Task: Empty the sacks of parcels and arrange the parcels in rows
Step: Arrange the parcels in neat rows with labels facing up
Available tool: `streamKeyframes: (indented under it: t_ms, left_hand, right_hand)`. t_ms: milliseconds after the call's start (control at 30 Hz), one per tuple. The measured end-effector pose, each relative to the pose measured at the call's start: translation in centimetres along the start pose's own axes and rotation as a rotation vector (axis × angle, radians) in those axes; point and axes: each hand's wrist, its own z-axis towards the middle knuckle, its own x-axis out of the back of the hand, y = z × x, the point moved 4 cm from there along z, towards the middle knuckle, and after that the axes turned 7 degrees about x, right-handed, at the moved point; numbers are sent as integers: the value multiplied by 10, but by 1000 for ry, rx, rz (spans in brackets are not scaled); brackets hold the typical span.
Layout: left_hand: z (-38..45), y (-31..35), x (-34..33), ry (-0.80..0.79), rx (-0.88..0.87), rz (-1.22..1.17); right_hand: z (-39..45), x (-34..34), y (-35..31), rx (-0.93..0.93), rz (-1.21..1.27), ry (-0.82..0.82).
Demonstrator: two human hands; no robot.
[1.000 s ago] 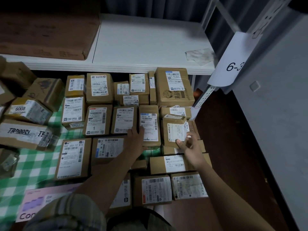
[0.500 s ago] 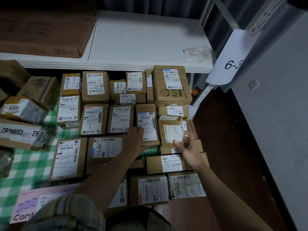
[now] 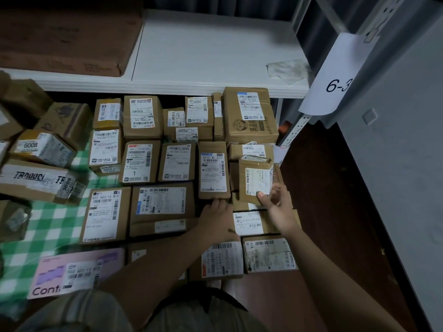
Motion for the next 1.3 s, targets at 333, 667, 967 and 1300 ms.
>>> streamKeyframes:
  t_ms: [333,667,967,1300]
  left_hand:
    - [6,3,-18,-61,-34,45]
    - [3,1,-18,-2,-62,48]
    - [-30,-37,-6,93,80,9]
    - [-56,-82,-5,4,134,120]
  right_hand:
    - [-8,4,7,2,0,20]
    - [-9,0,4,8,5,9]
    - [-10,-27,-16,107,-105,-175]
    - [-14,-66,-38,378,-488,-413]
